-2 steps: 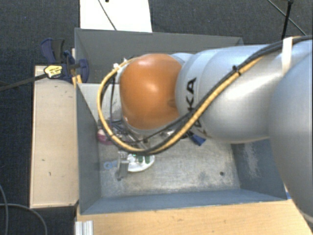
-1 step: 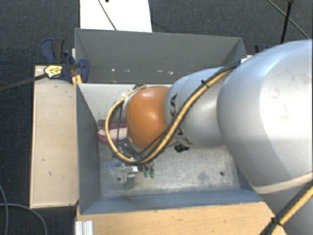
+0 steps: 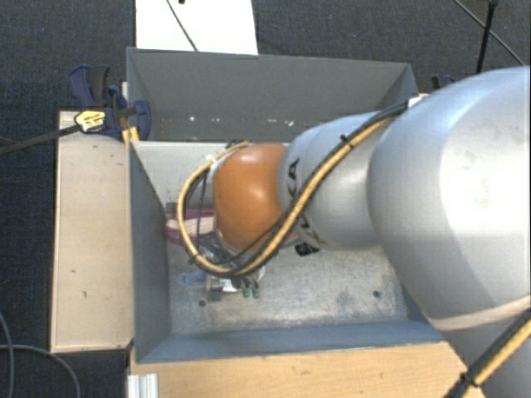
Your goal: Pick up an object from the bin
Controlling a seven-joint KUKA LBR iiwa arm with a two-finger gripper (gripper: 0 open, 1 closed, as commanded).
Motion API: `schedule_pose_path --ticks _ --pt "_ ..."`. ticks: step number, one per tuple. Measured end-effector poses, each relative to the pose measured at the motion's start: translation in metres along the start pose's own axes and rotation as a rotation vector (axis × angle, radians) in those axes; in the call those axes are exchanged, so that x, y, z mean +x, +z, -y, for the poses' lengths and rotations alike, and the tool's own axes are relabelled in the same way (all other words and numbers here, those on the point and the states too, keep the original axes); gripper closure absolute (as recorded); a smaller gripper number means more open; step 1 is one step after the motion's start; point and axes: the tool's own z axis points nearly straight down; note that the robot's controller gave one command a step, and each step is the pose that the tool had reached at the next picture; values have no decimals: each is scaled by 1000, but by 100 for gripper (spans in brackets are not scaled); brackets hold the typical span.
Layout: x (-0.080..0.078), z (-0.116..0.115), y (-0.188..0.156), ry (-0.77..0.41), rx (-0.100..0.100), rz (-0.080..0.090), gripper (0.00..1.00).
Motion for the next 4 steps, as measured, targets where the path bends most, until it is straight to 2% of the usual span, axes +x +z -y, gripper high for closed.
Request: schedule_pose_path --ticks 1,2,3,4 --pt "-10 4 -112 -87 -1 11 100" --pt "-8 4 -108 -83 0 2 0" --pt "-47 88 9 -176 4 -4 0" --pt "34 15 10 -397 0 13 0"
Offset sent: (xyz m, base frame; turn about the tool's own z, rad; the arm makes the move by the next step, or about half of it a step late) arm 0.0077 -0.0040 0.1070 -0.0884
